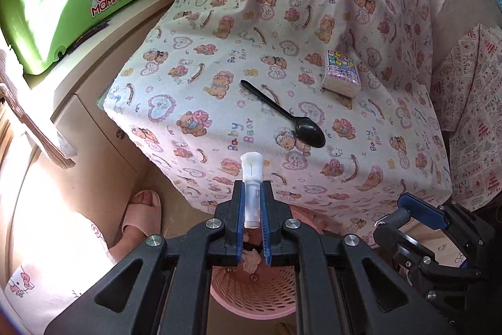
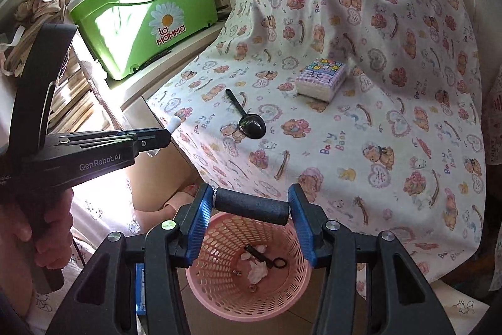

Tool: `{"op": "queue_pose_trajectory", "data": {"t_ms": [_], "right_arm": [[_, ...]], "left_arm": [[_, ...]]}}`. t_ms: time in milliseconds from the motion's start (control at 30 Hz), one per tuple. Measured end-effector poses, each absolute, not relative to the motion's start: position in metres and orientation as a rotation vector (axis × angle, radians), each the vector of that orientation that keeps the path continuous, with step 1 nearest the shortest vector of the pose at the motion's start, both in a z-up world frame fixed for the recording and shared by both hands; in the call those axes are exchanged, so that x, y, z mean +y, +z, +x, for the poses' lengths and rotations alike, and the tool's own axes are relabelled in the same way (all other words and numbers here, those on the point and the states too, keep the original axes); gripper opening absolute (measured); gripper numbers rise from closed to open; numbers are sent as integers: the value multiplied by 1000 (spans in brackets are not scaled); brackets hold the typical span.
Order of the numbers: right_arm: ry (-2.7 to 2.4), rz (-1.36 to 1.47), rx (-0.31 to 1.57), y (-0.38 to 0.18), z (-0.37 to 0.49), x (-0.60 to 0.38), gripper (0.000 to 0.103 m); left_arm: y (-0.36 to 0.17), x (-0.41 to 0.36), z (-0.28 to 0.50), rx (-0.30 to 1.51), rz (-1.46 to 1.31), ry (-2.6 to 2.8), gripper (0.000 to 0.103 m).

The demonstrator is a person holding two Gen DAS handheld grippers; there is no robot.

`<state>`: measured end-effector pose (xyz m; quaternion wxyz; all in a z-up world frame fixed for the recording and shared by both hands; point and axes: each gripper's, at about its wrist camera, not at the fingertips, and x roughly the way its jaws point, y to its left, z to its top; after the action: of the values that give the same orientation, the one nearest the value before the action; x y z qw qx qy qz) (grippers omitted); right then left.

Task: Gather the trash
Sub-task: 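Carry the black cylinder and white tube over the pink wastebasket, then open both tools to drop the cylinder and tube into the wastebasket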

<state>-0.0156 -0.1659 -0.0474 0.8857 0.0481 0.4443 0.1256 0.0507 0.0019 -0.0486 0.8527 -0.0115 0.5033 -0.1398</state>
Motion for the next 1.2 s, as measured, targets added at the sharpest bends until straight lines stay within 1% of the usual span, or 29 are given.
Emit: {"op": "queue_pose_trajectory", "data": {"t_ms": [400, 833, 1033, 1200], "right_arm": [[279, 64, 1078, -98, -9, -150, 52], [202, -1, 1286, -187, 11, -133, 52], [175, -3, 1345, -215, 15, -137, 52], [166, -14, 1368, -227, 15, -137, 52]], "left_arm": [[-103, 4, 61, 1276, -67, -274, 9], [-184, -6, 71, 1486, 18, -194, 9], [-219, -8, 75, 1555, 44, -163, 9], [-227, -12, 73, 1573, 65, -170, 9]]}}
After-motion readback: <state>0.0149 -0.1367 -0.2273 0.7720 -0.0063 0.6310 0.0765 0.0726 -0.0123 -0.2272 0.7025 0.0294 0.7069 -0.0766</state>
